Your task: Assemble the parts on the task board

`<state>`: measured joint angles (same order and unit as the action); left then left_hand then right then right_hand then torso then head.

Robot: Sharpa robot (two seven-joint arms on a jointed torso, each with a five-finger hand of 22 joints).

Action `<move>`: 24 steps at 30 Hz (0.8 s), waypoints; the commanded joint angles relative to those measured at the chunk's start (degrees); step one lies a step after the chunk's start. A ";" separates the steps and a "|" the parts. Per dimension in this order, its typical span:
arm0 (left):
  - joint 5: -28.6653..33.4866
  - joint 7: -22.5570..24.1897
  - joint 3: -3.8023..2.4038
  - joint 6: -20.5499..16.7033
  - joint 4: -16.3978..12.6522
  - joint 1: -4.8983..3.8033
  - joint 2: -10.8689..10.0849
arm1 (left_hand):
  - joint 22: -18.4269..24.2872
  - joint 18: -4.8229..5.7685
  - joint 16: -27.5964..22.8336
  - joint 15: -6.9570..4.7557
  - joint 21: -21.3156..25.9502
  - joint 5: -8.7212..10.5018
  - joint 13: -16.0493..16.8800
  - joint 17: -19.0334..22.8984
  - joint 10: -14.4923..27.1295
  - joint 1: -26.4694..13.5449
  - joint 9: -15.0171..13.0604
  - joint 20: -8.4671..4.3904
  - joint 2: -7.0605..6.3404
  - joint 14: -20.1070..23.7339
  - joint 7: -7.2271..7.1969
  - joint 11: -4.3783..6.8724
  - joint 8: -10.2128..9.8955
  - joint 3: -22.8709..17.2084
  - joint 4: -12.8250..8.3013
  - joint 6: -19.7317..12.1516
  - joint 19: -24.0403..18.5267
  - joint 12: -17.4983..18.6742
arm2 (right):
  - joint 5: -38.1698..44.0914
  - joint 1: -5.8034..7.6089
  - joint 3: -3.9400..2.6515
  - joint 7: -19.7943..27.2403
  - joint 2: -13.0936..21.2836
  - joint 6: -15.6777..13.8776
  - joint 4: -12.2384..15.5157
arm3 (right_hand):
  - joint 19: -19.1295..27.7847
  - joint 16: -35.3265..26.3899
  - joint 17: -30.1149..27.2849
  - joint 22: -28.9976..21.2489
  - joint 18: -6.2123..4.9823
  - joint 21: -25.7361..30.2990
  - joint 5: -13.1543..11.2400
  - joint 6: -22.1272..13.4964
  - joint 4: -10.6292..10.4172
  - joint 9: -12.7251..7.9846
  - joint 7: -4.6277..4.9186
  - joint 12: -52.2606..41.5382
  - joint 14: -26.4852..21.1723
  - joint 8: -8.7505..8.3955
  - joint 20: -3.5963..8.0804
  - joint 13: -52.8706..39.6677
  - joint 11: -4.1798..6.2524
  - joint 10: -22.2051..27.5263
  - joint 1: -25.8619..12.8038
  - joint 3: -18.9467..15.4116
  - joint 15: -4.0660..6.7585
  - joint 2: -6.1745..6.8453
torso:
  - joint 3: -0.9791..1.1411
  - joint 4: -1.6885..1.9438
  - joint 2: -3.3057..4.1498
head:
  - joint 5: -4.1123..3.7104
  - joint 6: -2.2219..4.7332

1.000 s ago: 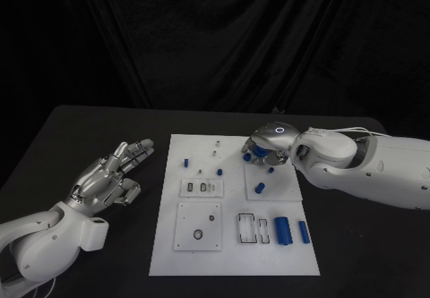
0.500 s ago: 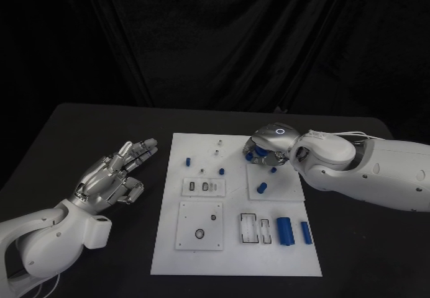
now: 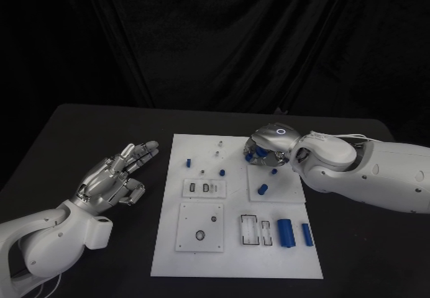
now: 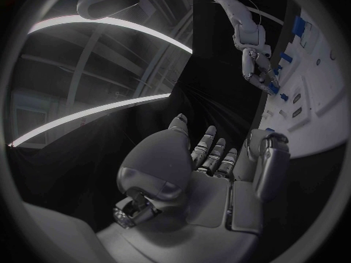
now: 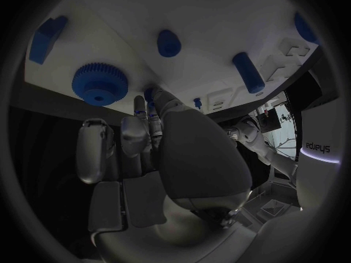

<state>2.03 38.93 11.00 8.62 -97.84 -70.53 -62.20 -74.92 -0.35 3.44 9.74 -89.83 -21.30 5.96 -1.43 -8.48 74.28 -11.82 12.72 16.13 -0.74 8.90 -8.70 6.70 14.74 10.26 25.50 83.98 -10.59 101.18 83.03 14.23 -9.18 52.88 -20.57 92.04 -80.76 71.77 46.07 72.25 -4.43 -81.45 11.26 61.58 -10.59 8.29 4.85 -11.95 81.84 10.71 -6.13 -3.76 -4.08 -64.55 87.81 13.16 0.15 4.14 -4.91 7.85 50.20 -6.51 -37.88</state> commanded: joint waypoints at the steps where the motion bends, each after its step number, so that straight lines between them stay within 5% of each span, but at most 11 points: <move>1: 0.46 11.02 0.01 1.07 0.01 -0.15 -0.03 | -15.08 0.35 0.00 0.24 -0.17 -0.29 -0.12 0.07 0.06 0.20 0.13 0.63 0.46 -0.17 0.72 -0.34 0.13 0.01 -0.26 0.32 6.02 -0.23 | -0.39 -0.13 -0.05 0.54 0.34 -3.17 0.51 | -0.08 0.16 0.31 0.25 0.45 -0.26 -0.17 2.51 0.04 3.41 -0.26 0.63 0.13 1.47 0.55 0.05 0.27 -1.10 0.11 0.44 0.65 -0.96 | -0.04 0.12 0.05 | 0.40 0.18; 11: 0.64 11.08 0.04 0.68 -0.29 -0.15 -0.35 | -15.08 0.35 -0.14 -0.11 -0.17 -0.10 -0.85 0.24 0.57 -0.19 1.27 1.55 0.35 -0.16 0.01 0.11 -0.67 -0.24 -0.49 -1.27 6.02 0.16 | -3.44 1.84 -0.37 -0.46 -0.64 -4.71 0.91 | -0.16 -0.06 0.67 0.43 0.46 -0.19 -1.36 2.56 0.03 4.88 0.53 2.38 0.40 1.66 1.13 0.09 0.86 -3.00 -0.07 0.60 1.12 -0.53 | -0.12 -0.04 0.10 | 1.66 0.23; 12: 0.73 11.10 0.04 0.63 -0.36 -0.15 -0.38 | -15.08 0.35 -0.20 -0.05 -0.17 0.01 -1.06 0.28 0.88 -0.26 1.87 1.49 0.34 -0.13 -1.12 -0.08 -1.19 -0.27 -0.52 -2.67 6.02 0.43 | -3.60 2.07 -0.38 -0.54 -0.94 -4.63 0.70 | -0.18 -0.10 0.61 0.48 0.47 -0.20 -1.45 2.52 -0.01 4.93 0.55 2.50 0.40 1.63 1.14 0.09 0.84 -3.01 -0.13 0.58 1.12 -0.47 | -0.10 -0.02 0.14 | 1.83 0.31; 14: 0.94 11.21 0.04 0.52 -0.48 -0.15 -0.42 | -15.08 0.35 -0.29 0.64 -0.17 0.60 -1.54 0.39 1.46 -0.70 3.60 1.46 0.28 -0.11 -7.46 -1.61 -2.92 -0.25 -0.55 -6.85 6.02 0.76 | -4.16 2.48 -0.41 -0.62 -1.81 -4.51 0.06 | -0.22 -0.09 0.76 0.55 0.49 -0.21 -1.84 2.42 -0.12 5.10 0.57 2.85 0.46 1.53 1.17 0.09 0.83 -3.12 -0.27 0.52 1.11 -0.21 | -0.11 -0.02 0.13 | 2.27 0.18; 17: 1.09 11.45 0.04 0.45 -0.55 -0.15 -0.43 | -15.08 0.35 -0.28 0.68 -0.17 0.78 -1.80 0.43 1.67 -1.04 4.53 1.61 0.38 -0.13 -8.64 -1.30 -3.50 -0.30 -0.52 -8.64 6.02 0.84 | -4.93 2.77 -0.44 -0.52 -3.27 -4.25 -1.17 | -0.27 -0.06 0.92 0.66 0.52 -0.24 -2.14 2.36 -0.12 5.21 0.55 3.10 0.51 1.45 1.18 0.08 0.83 -3.23 -0.30 0.45 1.12 0.12 | -0.12 0.08 0.13 | 3.13 -0.03; 24: 1.22 11.84 0.04 0.45 -0.57 -0.15 -0.16 | -15.08 0.35 -0.41 0.59 -0.17 1.20 -2.25 0.55 2.11 -1.44 5.90 1.54 0.42 -0.10 -10.38 -0.80 -4.38 -0.45 -0.61 -11.39 6.02 1.09 | -5.70 2.97 -0.47 -0.37 -6.94 -3.66 -4.74 | -0.42 0.04 1.32 0.95 0.58 -0.34 -2.43 1.95 -0.16 5.35 0.71 3.80 0.64 1.03 1.17 0.10 0.71 -3.14 -0.23 0.52 1.07 0.64 | -0.16 0.06 0.21 | 3.30 0.14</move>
<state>2.81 38.95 11.06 8.71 -98.24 -70.53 -62.51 -74.92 -0.35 3.25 10.07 -89.83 -20.34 3.73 -0.93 -6.67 73.33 -5.98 13.93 16.55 -0.82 -1.45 -9.59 2.51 14.35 9.87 14.31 83.98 -9.69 96.63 85.91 13.81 -9.10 46.08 -23.66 87.70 -80.99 71.76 47.34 73.15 -4.46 -81.45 9.22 62.04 -10.59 8.29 4.97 -8.47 82.28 10.71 -5.32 -3.72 -3.27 -67.56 87.68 13.46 0.93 4.03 -5.05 7.93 50.36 -3.28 -37.89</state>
